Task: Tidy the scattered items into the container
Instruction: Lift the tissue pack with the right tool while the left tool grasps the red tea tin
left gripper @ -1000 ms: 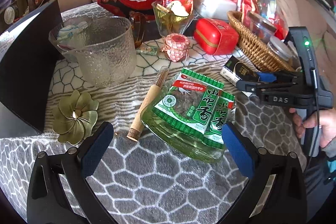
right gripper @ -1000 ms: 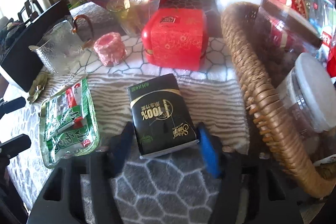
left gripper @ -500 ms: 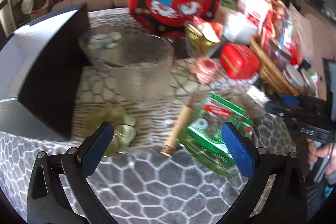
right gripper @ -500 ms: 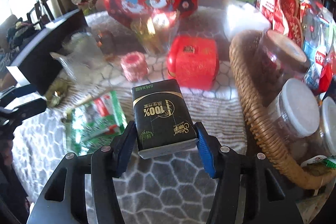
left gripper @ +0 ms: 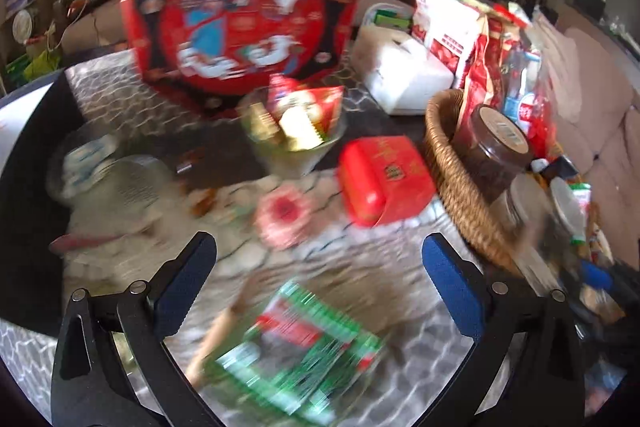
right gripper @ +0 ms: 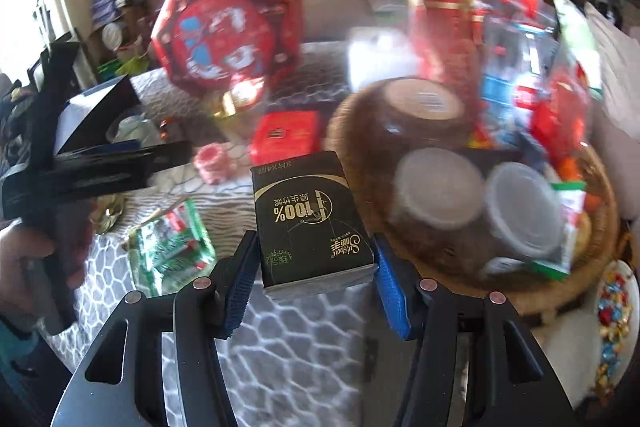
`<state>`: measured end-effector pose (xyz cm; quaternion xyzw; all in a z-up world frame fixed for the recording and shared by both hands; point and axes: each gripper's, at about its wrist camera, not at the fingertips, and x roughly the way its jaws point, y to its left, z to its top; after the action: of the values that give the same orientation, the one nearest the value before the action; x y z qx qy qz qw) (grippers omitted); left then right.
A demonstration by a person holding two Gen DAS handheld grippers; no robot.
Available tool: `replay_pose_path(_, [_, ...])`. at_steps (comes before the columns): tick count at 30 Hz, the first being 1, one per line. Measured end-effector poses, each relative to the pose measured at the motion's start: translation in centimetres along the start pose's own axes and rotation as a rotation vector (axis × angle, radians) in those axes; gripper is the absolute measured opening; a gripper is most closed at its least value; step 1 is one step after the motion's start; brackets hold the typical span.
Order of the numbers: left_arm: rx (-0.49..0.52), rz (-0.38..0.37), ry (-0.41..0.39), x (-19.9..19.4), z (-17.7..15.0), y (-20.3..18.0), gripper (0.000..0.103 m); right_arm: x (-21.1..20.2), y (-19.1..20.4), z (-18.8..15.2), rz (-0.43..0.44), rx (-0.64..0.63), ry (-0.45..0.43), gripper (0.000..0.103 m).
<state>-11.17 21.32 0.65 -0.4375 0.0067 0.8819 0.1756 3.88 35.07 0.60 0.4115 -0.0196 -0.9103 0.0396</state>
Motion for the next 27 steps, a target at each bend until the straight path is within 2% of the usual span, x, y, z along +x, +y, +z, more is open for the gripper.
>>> replay_pose_path(4, [-0.011, -0.026, 0.014, 3.0, 0.5, -2.9, 0.103, -1.8, -2.3, -0.3, -0.016, 0.012, -0.010, 0.057])
replay_pose_path(8, [-0.021, -0.021, 0.029, 5.1, 0.5, -4.7, 0.103, -2.5, -3.8, -0.3, -0.013, 0.024, -0.014, 0.057])
replay_pose_path(21, [-0.039, 0.057, 0.061, 10.5, 0.7, -5.1, 0.103, -2.0, -5.3, -0.2, 0.052, 0.055, -0.032, 0.057])
replay_pose_path(24, [-0.051, 0.048, 0.037, 10.6, 0.9, -5.0, 0.103, -1.8, -5.4, -0.3, 0.054, 0.056, -0.029, 0.057])
replay_pose_path(26, [-0.052, 0.015, 0.041, 10.8, 1.1, -5.0, 0.098, -1.7, -5.5, -0.3, 0.054, 0.058, -0.029, 0.057])
replay_pose_path(27, [-0.056, -0.014, 0.048, 11.0, 1.1, -4.8, 0.088, -1.7, -5.6, -0.3, 0.056, 0.059, -0.028, 0.057])
